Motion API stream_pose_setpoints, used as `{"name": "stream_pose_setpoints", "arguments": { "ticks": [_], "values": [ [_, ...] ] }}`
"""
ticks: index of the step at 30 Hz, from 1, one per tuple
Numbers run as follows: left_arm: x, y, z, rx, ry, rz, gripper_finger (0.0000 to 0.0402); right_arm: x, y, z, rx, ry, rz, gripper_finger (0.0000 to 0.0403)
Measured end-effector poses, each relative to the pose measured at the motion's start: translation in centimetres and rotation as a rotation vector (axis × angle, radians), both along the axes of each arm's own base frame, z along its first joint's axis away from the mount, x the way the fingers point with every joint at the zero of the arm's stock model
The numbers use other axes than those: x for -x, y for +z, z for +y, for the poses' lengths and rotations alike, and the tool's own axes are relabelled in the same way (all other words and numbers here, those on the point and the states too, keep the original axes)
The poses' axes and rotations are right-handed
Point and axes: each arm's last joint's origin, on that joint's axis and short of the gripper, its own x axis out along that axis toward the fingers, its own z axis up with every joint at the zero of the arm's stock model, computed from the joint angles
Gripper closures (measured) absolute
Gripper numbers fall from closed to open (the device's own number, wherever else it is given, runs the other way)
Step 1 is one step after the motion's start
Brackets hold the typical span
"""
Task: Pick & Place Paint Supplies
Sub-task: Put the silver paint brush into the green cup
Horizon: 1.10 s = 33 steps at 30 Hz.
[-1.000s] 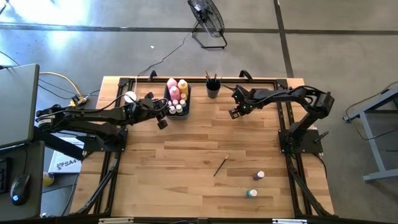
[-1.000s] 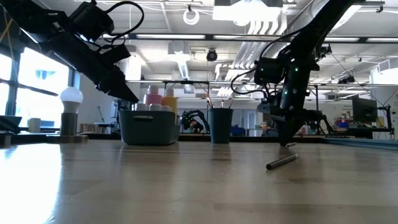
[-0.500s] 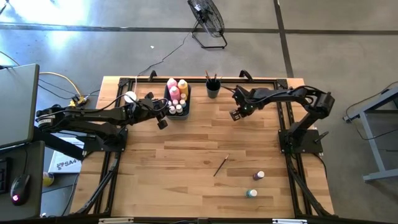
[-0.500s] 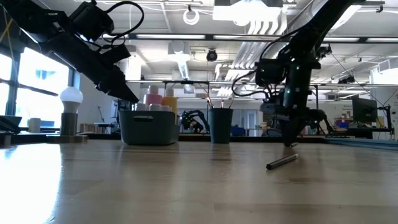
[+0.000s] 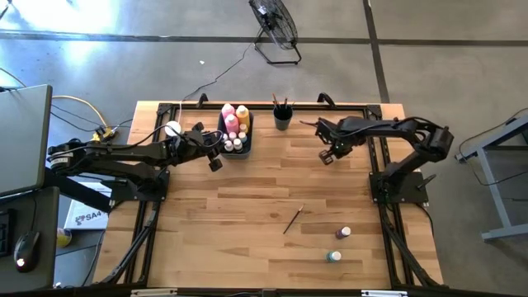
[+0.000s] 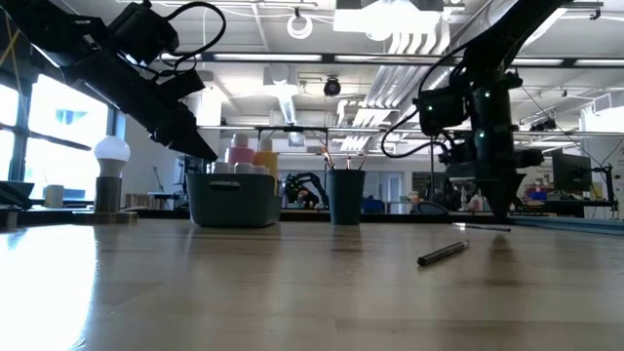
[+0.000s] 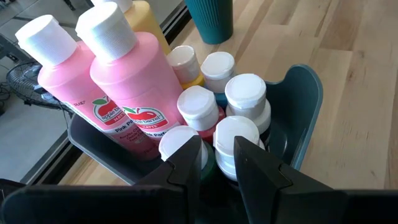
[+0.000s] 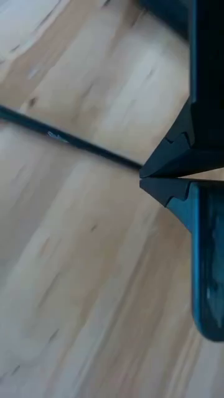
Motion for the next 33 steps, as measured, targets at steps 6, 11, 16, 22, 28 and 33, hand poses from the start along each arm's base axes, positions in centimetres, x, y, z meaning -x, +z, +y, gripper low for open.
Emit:
{"name": "stream_pose_setpoints", "arguments": {
  "ticks": [6,11,16,22,28,33],
  "values": [
    [0.0,0.0,0.0,0.0,0.001,-0.001,0.0311,0.2,1.2,0.3,-0.002,-0.01,-0.072,0.0401],
    [0.0,0.0,0.0,0.0,0.001,-0.001,0.0311,0.5,2.5,-0.2,0.122,-0.036,-0.11,0.0401],
    [0.0,0.0,0.0,0.0,0.0,-0.001,0.0311,1.0,2.9,-1.9,0.279,-0.131,-0.112,0.0401],
    [0.0,0.0,0.0,0.001,0.001,-0.002,0.0311,2.6,2.0,-4.6,0.262,-0.311,-0.111,0.0384],
    [0.0,0.0,0.0,0.002,0.002,-0.002,0.0311,3.5,1.8,-6.3,0.294,-0.37,-0.131,0.0305],
    [0.0,0.0,0.0,0.002,0.002,-0.002,0.0311,3.8,2.0,-7.5,0.347,-0.391,-0.183,0.0268]
  ]
}}
